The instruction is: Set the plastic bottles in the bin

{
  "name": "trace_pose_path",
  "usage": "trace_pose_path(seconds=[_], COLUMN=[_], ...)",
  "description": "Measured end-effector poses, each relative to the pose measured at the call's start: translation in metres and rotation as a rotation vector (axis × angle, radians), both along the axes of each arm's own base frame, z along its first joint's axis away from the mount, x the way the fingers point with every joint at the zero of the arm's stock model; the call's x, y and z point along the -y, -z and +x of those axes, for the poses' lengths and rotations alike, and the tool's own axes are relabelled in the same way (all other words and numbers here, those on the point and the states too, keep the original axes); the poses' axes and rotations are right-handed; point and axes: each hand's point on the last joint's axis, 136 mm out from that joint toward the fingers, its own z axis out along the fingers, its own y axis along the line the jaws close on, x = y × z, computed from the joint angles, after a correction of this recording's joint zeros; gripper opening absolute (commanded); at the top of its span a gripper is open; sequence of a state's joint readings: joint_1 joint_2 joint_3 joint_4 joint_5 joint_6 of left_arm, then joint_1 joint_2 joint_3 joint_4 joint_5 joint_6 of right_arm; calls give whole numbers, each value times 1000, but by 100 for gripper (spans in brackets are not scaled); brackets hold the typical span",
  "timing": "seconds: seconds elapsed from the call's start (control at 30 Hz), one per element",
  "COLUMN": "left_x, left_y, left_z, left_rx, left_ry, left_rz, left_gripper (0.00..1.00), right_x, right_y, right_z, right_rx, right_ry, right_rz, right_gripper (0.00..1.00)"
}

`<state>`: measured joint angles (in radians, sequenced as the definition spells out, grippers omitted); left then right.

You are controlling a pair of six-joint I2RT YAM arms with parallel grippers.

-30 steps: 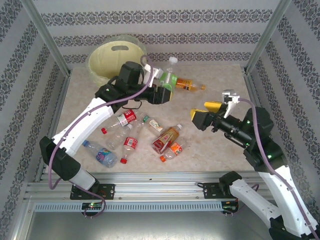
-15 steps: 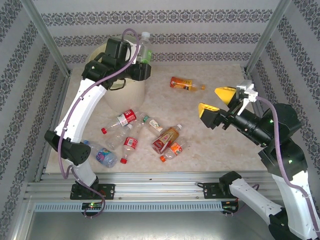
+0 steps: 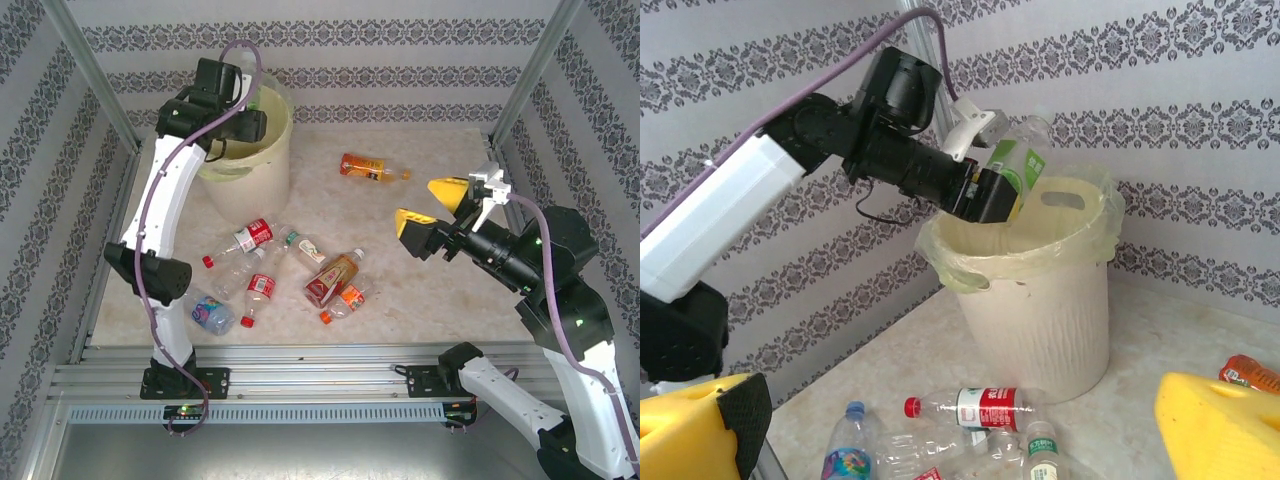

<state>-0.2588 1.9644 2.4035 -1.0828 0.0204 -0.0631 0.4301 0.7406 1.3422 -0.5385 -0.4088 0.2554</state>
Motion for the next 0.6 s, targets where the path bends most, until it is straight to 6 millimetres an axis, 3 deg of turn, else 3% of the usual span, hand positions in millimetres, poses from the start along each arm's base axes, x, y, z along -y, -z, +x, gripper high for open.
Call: trace_pose_path(seconds=[0.3, 0.6], left_x=[-14, -39], left_y=[59, 83], left_z=[23, 25], left_rx=[-141, -227], left_ry=[-45, -113], left_rz=[34, 25], left_gripper=[57, 70], right_x=[-2, -5], right_y=[15, 30], right_z=[5, 13], right_rx=[-45, -85], right_ry=[2, 9], right_rz=[-14, -28], right_gripper=[98, 98])
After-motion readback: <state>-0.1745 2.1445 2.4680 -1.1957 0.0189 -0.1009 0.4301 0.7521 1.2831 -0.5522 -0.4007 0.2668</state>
